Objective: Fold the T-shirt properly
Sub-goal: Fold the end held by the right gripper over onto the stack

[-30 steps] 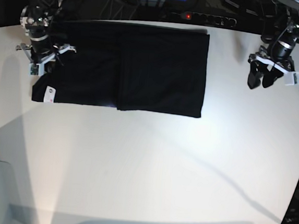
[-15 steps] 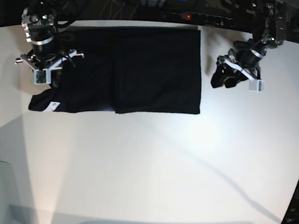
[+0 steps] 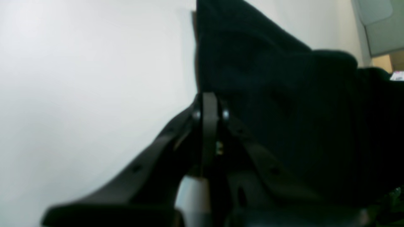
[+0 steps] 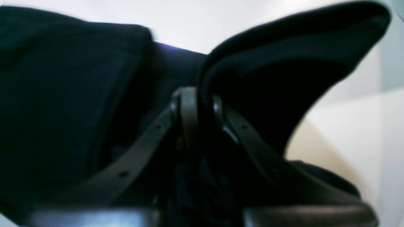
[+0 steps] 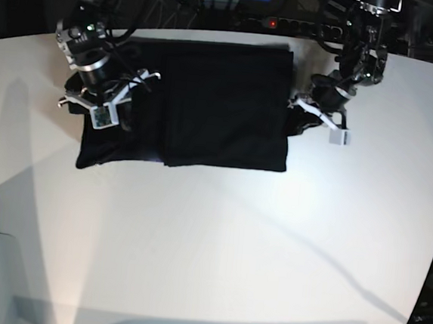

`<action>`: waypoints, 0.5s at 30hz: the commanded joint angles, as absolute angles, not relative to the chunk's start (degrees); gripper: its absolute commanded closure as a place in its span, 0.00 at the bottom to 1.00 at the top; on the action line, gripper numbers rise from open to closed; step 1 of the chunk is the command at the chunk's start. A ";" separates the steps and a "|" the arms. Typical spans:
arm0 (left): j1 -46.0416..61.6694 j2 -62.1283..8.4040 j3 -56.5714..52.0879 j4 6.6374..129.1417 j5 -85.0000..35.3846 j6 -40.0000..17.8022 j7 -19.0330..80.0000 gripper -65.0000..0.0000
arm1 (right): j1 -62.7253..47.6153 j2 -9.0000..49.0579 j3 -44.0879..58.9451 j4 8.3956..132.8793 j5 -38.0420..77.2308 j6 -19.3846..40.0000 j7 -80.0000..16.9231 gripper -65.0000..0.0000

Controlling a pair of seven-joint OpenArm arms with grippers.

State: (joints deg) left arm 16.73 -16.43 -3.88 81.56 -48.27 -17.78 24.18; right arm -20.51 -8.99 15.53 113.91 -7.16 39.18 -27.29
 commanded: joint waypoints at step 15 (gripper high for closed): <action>15.69 -16.75 -1.01 81.36 -46.90 -15.96 26.07 1.00 | -17.89 -9.00 -13.85 112.13 -5.58 40.00 -25.80 1.00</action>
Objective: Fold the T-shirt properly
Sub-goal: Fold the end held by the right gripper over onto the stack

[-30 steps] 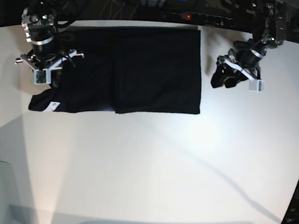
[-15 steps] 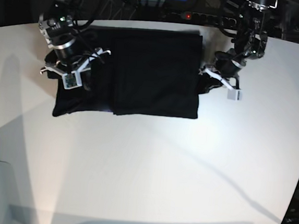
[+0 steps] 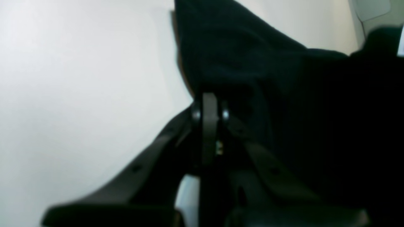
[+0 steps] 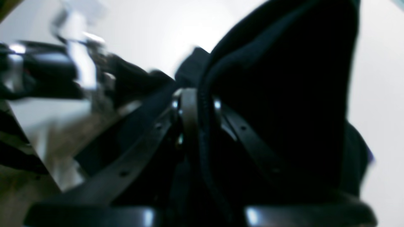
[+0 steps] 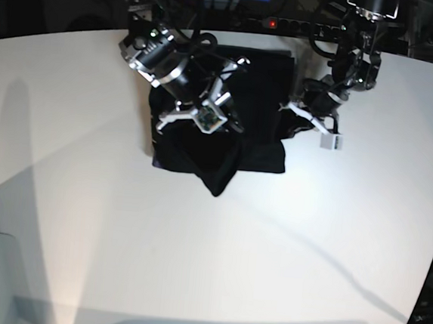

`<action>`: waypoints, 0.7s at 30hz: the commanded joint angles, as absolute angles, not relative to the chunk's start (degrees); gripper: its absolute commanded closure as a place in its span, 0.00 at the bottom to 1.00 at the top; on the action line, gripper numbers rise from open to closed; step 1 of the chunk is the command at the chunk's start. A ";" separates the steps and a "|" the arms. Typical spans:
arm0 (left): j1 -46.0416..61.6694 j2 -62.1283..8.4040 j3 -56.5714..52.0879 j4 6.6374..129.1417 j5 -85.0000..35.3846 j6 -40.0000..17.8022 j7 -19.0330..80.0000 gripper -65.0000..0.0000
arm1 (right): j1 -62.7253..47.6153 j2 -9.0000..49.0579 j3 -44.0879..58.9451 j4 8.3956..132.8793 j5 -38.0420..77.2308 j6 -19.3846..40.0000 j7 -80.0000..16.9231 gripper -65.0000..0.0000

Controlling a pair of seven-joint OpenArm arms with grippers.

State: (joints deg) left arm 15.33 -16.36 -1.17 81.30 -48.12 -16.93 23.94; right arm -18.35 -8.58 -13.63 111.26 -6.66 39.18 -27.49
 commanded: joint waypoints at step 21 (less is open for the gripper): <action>15.96 -17.19 -1.01 81.80 -46.90 -15.96 26.07 1.00 | -3.82 -9.00 -25.19 92.44 -0.22 37.32 -23.69 1.00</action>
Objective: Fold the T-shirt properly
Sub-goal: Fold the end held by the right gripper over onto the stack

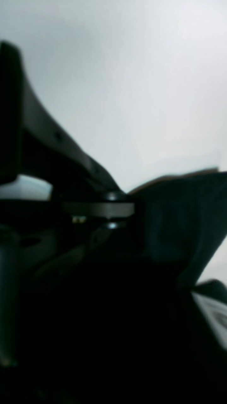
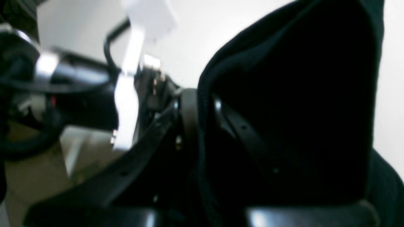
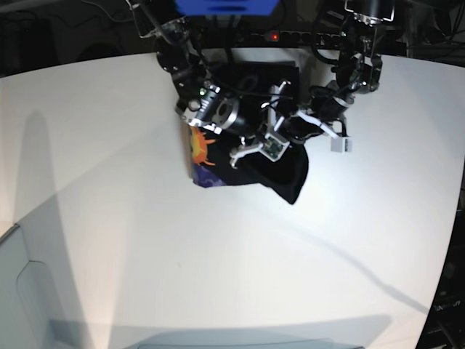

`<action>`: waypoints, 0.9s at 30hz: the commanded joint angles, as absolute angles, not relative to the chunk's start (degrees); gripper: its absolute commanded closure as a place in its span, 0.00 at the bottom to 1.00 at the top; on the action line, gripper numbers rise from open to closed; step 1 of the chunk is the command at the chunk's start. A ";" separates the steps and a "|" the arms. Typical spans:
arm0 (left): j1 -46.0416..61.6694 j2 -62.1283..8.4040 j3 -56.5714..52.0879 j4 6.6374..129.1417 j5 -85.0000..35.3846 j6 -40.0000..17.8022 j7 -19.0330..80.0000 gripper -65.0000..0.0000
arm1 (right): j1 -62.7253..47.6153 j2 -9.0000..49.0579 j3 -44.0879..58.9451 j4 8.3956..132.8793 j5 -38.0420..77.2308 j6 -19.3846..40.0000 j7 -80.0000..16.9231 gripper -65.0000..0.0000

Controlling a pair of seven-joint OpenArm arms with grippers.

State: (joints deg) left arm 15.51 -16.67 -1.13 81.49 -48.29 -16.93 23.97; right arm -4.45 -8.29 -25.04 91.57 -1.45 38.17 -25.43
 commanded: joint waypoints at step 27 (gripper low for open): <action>24.84 -23.60 -9.01 95.52 -47.52 -16.04 26.07 0.59 | -5.76 -5.58 -25.19 100.00 -0.04 37.41 -23.60 0.53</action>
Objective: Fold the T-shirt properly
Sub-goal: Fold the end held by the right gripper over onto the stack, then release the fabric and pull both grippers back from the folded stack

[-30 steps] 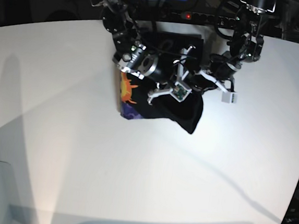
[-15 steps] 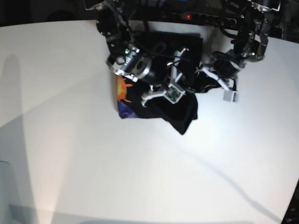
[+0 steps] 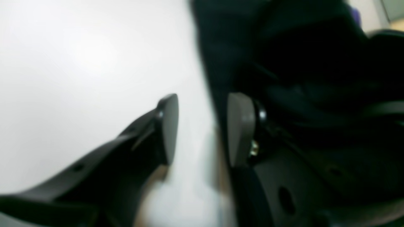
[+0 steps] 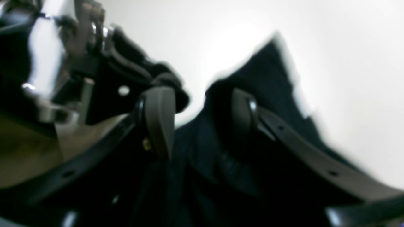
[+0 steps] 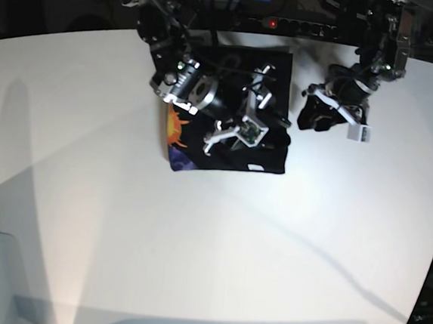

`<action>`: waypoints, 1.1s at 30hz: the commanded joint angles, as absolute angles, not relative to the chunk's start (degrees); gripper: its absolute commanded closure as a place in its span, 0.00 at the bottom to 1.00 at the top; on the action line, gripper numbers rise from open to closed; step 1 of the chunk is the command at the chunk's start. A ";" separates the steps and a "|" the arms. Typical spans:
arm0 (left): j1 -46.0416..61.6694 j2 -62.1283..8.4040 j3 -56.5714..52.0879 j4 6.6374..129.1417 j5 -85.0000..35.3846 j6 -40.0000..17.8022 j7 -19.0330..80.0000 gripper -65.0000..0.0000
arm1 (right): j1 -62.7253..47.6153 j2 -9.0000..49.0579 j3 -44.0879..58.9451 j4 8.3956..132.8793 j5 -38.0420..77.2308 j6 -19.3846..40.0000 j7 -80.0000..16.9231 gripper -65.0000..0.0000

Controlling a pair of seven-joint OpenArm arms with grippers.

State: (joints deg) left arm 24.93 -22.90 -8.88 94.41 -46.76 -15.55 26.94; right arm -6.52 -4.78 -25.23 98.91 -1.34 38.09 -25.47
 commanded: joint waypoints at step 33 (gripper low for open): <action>30.37 -23.43 -26.51 100.35 -47.69 -16.57 26.07 0.58 | -22.73 -5.41 -11.21 109.85 -0.13 37.58 -24.22 0.40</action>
